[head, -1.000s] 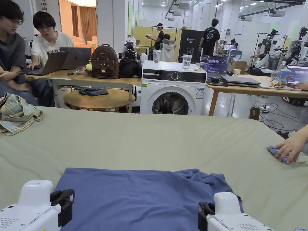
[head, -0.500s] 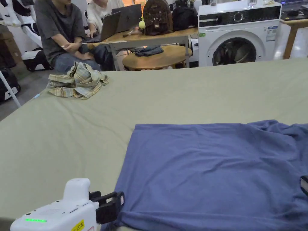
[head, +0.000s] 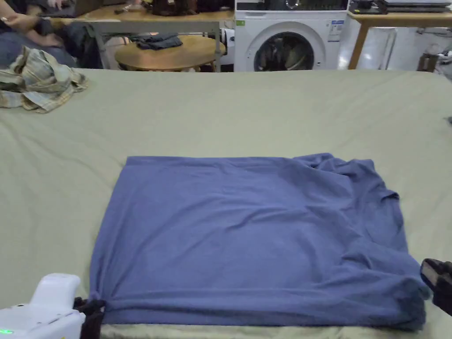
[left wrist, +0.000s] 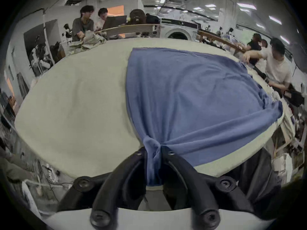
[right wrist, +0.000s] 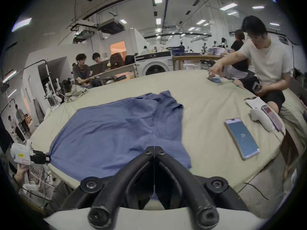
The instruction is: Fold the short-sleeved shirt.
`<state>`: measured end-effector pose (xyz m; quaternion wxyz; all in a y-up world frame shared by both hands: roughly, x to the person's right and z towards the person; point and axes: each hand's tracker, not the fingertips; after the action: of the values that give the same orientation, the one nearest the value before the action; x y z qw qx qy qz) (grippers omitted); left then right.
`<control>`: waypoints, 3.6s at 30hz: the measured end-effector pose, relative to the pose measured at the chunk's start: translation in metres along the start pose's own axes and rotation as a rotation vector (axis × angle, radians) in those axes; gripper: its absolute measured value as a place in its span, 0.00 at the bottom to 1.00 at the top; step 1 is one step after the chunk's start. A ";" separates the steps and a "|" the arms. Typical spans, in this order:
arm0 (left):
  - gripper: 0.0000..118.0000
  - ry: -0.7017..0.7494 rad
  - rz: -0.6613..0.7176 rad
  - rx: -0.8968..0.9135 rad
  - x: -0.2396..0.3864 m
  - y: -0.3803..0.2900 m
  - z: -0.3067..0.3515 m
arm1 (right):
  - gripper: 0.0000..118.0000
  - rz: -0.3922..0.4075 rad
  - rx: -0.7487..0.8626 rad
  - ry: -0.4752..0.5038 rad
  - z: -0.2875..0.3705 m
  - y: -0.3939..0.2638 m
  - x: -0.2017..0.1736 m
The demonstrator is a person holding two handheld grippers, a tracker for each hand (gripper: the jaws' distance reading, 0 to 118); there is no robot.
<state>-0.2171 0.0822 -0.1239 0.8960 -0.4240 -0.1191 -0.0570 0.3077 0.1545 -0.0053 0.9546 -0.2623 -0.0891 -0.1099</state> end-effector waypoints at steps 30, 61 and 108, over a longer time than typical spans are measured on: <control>0.08 -0.071 0.106 0.269 -0.015 0.100 0.020 | 0.02 0.005 -0.084 0.072 -0.093 0.050 -0.010; 0.00 -0.154 -0.120 0.478 0.062 0.139 0.016 | 0.02 0.222 0.081 0.094 -0.112 0.057 -0.089; 0.09 0.020 0.039 -0.054 -0.013 0.148 -0.121 | 0.00 -0.047 -0.272 -0.089 -0.203 0.045 0.017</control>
<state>-0.1802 0.0823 -0.3115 0.8863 -0.4497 -0.1003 -0.0467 0.3587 0.0839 -0.1945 0.9025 -0.3916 -0.1218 -0.1316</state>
